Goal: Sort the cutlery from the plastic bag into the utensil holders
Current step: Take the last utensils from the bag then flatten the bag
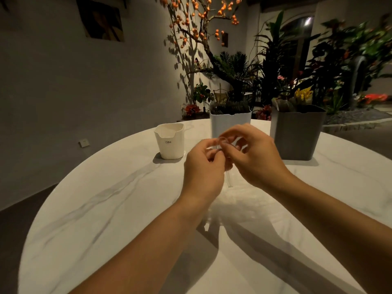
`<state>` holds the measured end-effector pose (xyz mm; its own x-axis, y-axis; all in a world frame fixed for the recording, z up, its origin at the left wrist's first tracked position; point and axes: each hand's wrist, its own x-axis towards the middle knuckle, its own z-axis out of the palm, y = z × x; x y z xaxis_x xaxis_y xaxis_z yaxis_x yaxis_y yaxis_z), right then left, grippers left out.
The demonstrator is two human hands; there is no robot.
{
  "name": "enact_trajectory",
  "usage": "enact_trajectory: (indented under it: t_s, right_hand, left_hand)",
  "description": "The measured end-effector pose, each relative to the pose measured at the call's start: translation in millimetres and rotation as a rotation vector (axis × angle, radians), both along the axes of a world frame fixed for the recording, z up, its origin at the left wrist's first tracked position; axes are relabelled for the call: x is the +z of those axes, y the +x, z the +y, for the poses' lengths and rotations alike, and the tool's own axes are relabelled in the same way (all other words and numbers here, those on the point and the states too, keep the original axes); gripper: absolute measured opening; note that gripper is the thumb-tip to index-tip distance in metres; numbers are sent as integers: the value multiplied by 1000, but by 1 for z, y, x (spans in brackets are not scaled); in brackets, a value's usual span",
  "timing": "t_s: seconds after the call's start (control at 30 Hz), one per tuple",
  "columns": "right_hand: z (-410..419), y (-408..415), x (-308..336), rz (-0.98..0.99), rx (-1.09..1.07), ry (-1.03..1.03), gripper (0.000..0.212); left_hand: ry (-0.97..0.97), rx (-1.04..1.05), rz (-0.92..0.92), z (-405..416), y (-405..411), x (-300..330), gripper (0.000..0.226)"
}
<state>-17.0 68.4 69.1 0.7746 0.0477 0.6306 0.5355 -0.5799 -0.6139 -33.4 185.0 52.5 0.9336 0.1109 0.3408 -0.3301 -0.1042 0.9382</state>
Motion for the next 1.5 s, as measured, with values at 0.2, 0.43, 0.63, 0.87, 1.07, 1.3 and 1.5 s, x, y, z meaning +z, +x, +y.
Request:
enact_trajectory:
  t_s: [0.2, 0.43, 0.63, 0.87, 1.07, 1.3, 1.5]
  right_hand:
    - [26, 14, 45, -35, 78, -90, 15]
    - [68, 47, 88, -92, 140, -114, 16]
    - [91, 87, 92, -81, 134, -142, 14]
    - [109, 145, 82, -95, 92, -170, 11]
    - [127, 200, 53, -46, 55, -313, 10]
    - [133, 223, 26, 160, 49, -646, 14]
    - [111, 194, 42, 199, 58, -595, 17]
  left_hand:
    - [7, 38, -15, 36, 16, 35, 13]
    - [208, 194, -151, 90, 51, 80, 6]
    - [212, 153, -99, 118, 87, 91, 4]
    - [245, 177, -67, 137, 139, 85, 8]
    - [507, 343, -39, 153, 190, 63, 6]
    - [679, 311, 127, 157, 220, 28, 9]
    - [673, 302, 78, 139, 192, 33, 20]
